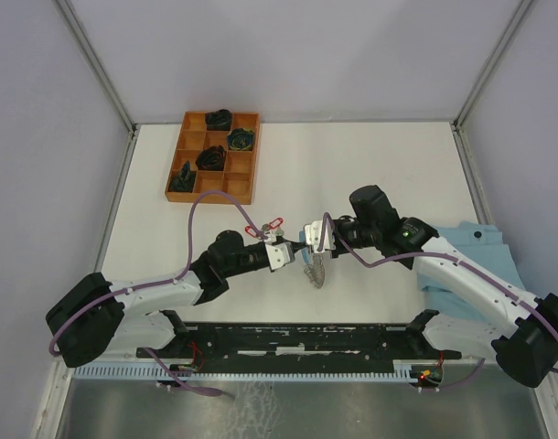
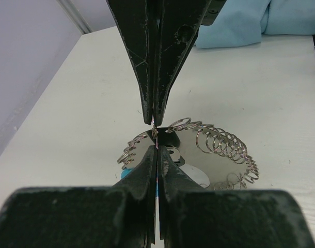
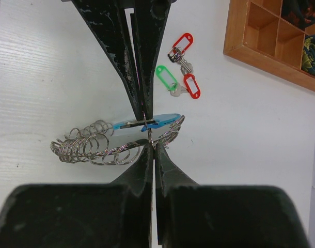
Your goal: Put the keys on the keyring
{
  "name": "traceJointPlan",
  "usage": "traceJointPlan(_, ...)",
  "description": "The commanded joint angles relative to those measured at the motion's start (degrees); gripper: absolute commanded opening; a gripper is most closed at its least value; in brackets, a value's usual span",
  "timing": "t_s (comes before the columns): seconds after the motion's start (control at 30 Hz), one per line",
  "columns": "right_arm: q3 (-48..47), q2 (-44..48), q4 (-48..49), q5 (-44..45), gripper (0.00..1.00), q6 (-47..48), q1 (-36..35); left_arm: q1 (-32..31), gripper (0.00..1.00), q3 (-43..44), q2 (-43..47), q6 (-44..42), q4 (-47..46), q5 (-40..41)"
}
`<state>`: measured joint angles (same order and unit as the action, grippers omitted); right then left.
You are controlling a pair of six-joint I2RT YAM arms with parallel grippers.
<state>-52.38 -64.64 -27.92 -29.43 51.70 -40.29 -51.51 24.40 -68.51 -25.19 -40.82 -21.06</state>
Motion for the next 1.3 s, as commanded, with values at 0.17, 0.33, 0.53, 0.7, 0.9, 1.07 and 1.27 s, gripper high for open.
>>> traceJointPlan(0.17, -2.5, 1.9, 2.4, -0.2, 0.01, -0.5, -0.2, -0.2, 0.03, 1.7, 1.6, 0.3, -1.7, 1.2)
traceJointPlan(0.33, -2.5, 1.9, 2.4, -0.1, 0.01, -0.5, -0.2, -0.2, 0.03, 1.7, 1.9, 0.3, -1.5, 1.1)
traceJointPlan(0.53, -2.5, 1.8, 2.4, -0.4, 0.01, -0.5, -0.3, -0.3, 0.03, 1.7, 2.1, 0.3, -1.7, 0.7)
traceJointPlan(0.7, -2.5, 1.8, 2.4, -0.2, 0.01, -0.6, -0.3, -0.1, 0.03, 1.9, 1.7, 0.6, -2.1, -0.6)
traceJointPlan(0.9, -2.4, 1.9, 2.5, -0.4, 0.01, -0.6, -0.3, -0.2, 0.03, 1.8, 1.5, 0.7, -2.2, -1.7)
traceJointPlan(1.07, -2.5, 1.9, 2.4, -0.6, 0.01, -0.6, -0.2, -0.2, 0.03, 2.0, 1.2, 0.7, -2.1, -1.5)
traceJointPlan(1.27, -2.5, 2.1, 2.4, -0.7, 0.01, -0.6, -0.2, -0.2, 0.03, 2.1, 1.2, 0.9, -2.1, -0.3)
